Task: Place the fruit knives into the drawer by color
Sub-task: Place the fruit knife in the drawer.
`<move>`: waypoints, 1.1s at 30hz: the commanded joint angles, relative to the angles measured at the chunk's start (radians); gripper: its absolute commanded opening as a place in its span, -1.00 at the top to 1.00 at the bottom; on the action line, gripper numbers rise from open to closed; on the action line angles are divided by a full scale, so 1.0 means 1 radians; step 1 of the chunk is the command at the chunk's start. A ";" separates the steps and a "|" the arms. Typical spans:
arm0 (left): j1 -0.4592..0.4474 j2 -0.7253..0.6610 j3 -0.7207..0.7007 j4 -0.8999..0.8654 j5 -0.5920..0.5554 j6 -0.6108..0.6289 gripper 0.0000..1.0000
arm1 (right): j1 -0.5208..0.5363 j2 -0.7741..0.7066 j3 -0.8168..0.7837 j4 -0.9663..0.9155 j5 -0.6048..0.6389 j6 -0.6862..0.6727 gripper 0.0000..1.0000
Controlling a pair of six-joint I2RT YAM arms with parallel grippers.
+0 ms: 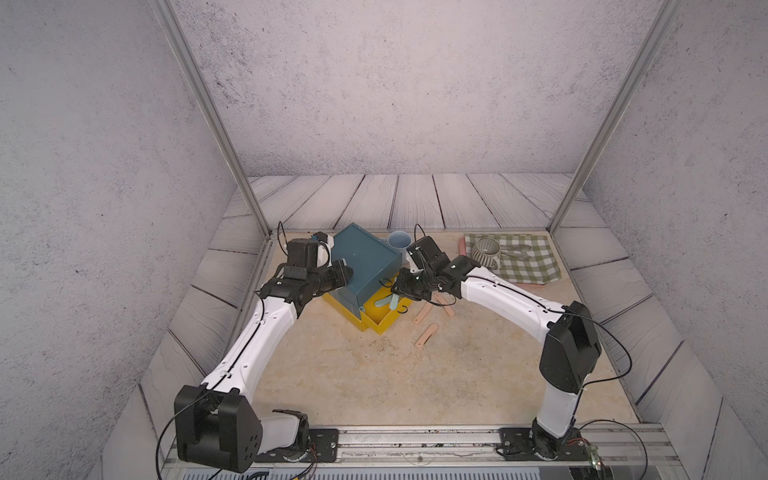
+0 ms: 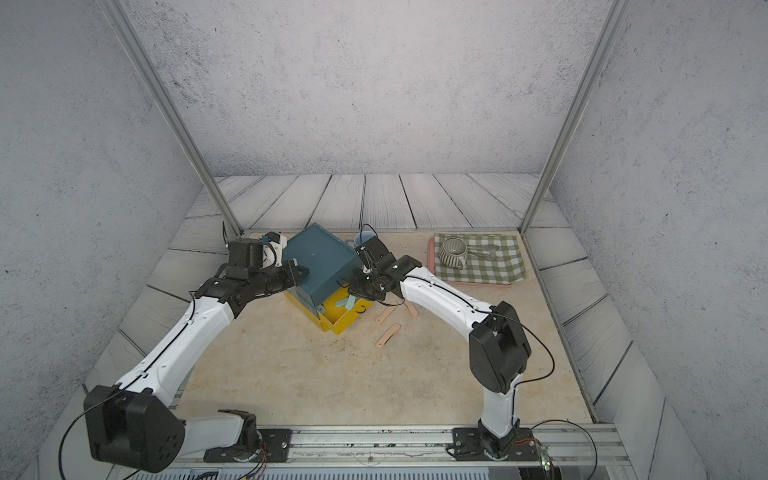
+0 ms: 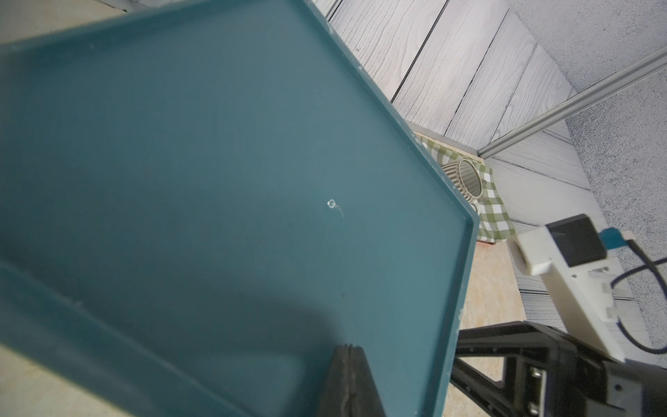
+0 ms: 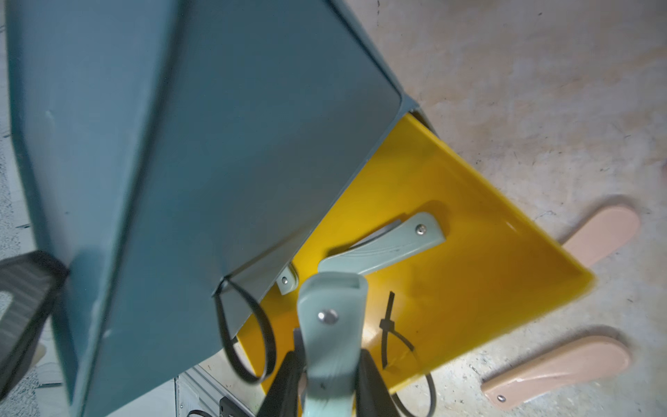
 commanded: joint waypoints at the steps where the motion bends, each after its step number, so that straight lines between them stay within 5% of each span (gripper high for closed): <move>1: 0.009 0.032 -0.026 -0.097 -0.026 0.011 1.00 | -0.002 0.018 0.031 0.006 -0.014 0.006 0.49; 33: 0.009 0.040 -0.019 -0.102 -0.028 0.011 1.00 | -0.001 0.080 0.077 -0.013 -0.047 -0.016 0.36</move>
